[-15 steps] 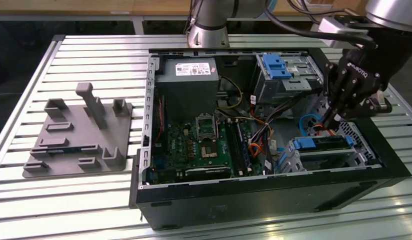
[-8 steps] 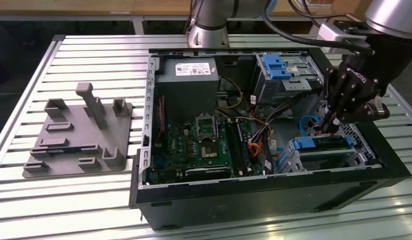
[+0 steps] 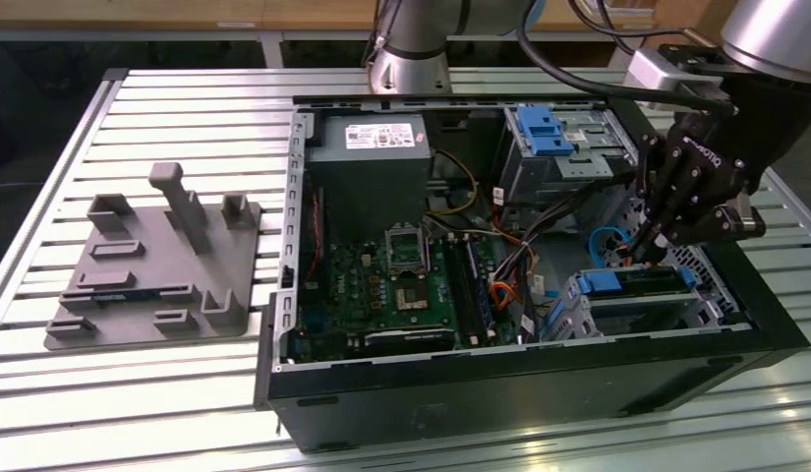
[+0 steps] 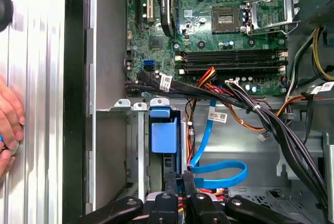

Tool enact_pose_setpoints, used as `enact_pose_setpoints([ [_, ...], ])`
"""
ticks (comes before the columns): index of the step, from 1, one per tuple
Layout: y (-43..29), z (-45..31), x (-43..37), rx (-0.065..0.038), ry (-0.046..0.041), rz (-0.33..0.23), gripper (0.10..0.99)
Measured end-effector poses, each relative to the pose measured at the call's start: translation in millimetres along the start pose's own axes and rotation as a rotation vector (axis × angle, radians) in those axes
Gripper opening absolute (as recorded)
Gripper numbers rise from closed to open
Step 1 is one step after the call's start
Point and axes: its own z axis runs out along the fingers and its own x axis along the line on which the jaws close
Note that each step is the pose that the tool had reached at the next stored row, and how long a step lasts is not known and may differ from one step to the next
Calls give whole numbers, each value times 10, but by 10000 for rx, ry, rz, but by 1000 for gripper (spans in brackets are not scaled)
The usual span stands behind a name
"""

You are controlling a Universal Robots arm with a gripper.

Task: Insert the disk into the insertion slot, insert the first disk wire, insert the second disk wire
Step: 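Insert the second disk wire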

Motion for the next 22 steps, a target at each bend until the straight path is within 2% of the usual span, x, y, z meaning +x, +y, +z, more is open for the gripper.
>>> enact_pose_setpoints([
  [4,-41,-3,-1,-9,-3,72,161],
  [11,-37,7,2,-82,-36,648,161],
  [14,-44,15,7,-78,-33,607,161],
  [18,-49,22,7,-29,-9,218,161],
  [22,-48,23,6,-27,-10,207,161],
])
